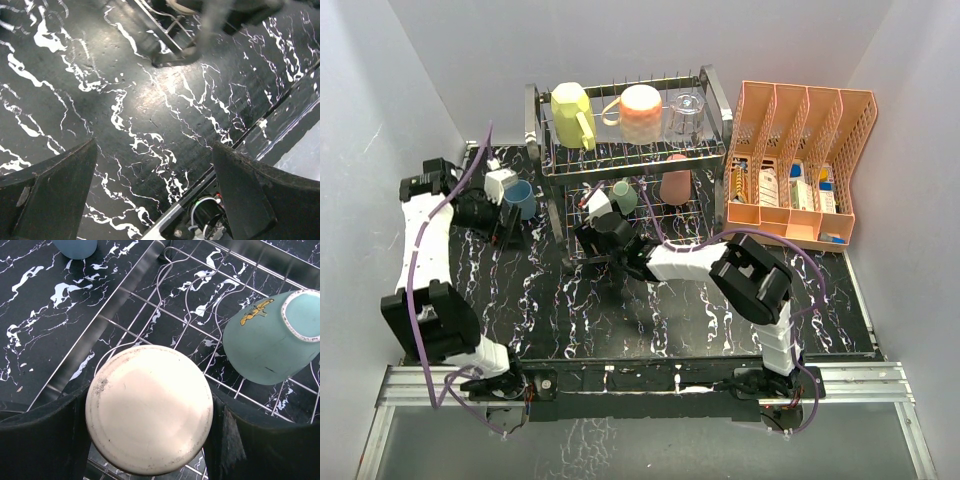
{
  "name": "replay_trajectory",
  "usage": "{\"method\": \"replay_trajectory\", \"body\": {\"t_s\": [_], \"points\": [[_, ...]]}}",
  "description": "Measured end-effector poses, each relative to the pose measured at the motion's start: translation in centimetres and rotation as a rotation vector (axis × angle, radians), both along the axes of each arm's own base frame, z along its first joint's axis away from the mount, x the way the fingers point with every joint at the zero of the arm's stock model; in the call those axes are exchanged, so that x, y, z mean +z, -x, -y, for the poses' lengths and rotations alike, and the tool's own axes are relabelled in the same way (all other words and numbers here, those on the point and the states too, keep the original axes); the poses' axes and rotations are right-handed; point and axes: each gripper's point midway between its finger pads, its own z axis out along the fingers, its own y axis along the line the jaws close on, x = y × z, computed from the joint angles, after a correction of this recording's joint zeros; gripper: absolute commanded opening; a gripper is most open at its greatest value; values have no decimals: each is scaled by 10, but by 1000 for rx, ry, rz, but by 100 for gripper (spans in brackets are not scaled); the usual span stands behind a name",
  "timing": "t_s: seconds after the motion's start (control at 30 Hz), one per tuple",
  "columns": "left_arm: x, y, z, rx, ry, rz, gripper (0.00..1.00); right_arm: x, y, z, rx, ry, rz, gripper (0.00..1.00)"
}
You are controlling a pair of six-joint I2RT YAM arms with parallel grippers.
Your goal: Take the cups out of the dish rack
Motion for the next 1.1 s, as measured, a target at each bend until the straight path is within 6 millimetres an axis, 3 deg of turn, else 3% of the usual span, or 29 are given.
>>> {"method": "replay_trajectory", "body": {"t_s": [0.2,0.33,0.47,0.7,0.8,0.9,1.1], "points": [[18,26,18,-148,17,170,96,8,8,10,-4,-9,-5,28],[30,40,33,-269,67,248,97,35,15,17,-12,-61,-4,26],[36,48,52,-382,108,294,97,58,35,32,-19,-139,-43,26],[43,69,93,-542,96,466,95,124,78,52,5,-439,-129,26],[40,74,107,-584,84,531,93,140,97,54,31,-575,-208,25],[39,75,115,-604,77,571,93,135,118,52,55,-693,-344,25],[45,73,124,-615,77,623,90,93,163,42,71,-923,-738,25]]}}
